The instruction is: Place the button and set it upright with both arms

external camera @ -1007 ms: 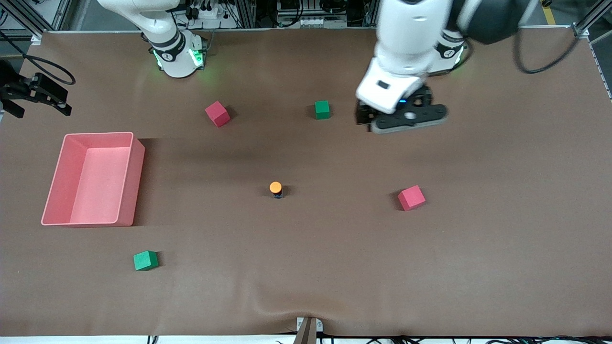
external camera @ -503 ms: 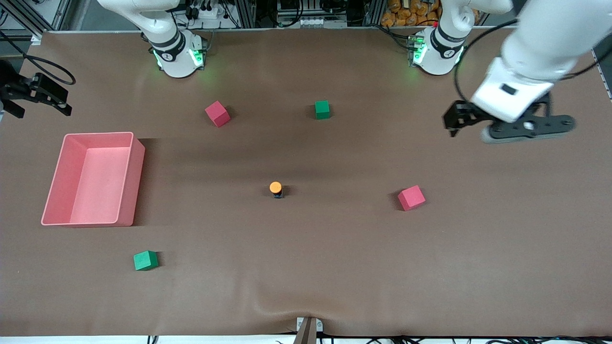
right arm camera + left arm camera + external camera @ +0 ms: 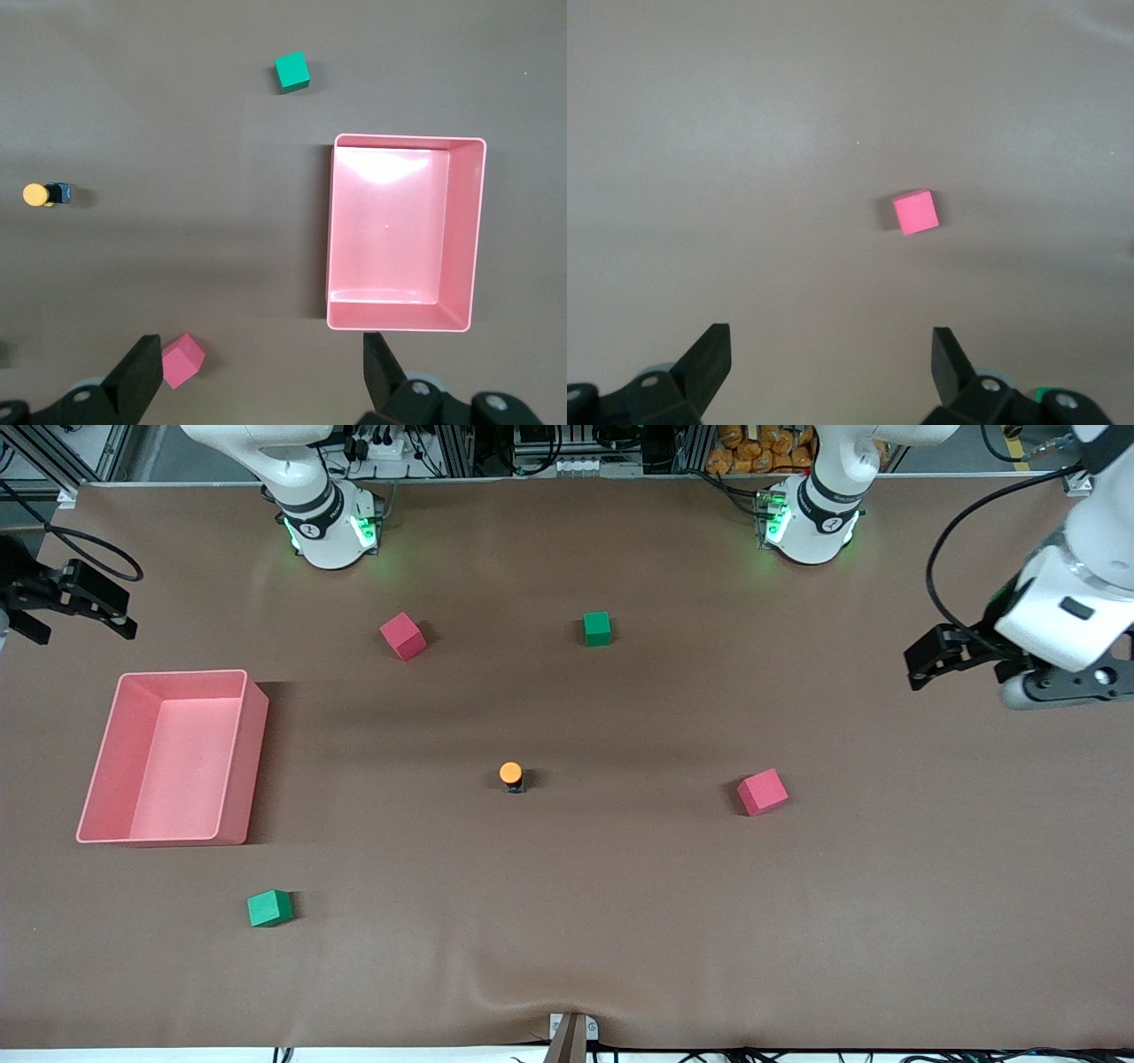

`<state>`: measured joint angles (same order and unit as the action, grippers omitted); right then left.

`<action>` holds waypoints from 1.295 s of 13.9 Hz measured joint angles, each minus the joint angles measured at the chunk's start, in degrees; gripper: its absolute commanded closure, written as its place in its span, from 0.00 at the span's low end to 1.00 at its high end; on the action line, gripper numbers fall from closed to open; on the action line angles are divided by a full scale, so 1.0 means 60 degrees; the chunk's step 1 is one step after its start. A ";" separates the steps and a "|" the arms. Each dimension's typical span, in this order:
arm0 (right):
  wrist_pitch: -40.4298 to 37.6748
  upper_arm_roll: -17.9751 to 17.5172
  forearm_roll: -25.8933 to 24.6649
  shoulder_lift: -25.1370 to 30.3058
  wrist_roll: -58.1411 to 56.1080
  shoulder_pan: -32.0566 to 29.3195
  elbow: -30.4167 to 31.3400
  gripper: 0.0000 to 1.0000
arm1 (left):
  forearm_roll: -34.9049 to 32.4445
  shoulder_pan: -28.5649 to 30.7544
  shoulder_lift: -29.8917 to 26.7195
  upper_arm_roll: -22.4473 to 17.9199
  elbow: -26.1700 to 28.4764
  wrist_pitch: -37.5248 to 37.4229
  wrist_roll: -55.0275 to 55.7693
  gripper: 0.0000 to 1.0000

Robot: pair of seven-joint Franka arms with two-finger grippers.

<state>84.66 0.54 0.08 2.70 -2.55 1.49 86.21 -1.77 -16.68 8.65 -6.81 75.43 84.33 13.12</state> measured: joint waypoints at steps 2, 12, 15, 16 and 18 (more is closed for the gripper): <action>-0.0004 0.0016 0.0173 0.0000 0.0000 -0.0015 0.0000 0.00 | 0.0003 0.0236 -0.0040 0.0004 0.0000 -0.0004 -0.0419 0.00; -0.0016 0.0022 0.0241 -0.0002 0.0000 -0.0027 0.0000 0.00 | 0.0131 0.2205 -0.1090 0.1414 0.1244 -0.0113 -0.1862 0.00; -0.0033 0.0030 0.0242 -0.0006 0.0000 -0.0034 0.0000 0.00 | 0.0131 0.2385 -0.1449 0.1450 0.1685 -0.0112 -0.1862 0.00; -0.0036 0.0032 0.0242 -0.0009 0.0000 -0.0045 0.0002 0.00 | 0.0131 0.2426 -0.1523 0.1451 0.1757 -0.0112 -0.1862 0.00; -0.0039 0.0042 0.0242 -0.0015 0.0000 -0.0060 0.0002 0.00 | 0.0131 0.2445 -0.1680 0.1457 0.1941 -0.0112 -0.1862 0.00</action>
<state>84.42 0.79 1.53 2.61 -2.55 1.13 86.23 -0.99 -2.00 -1.42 1.93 87.08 83.66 1.95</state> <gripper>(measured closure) 0.000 0.000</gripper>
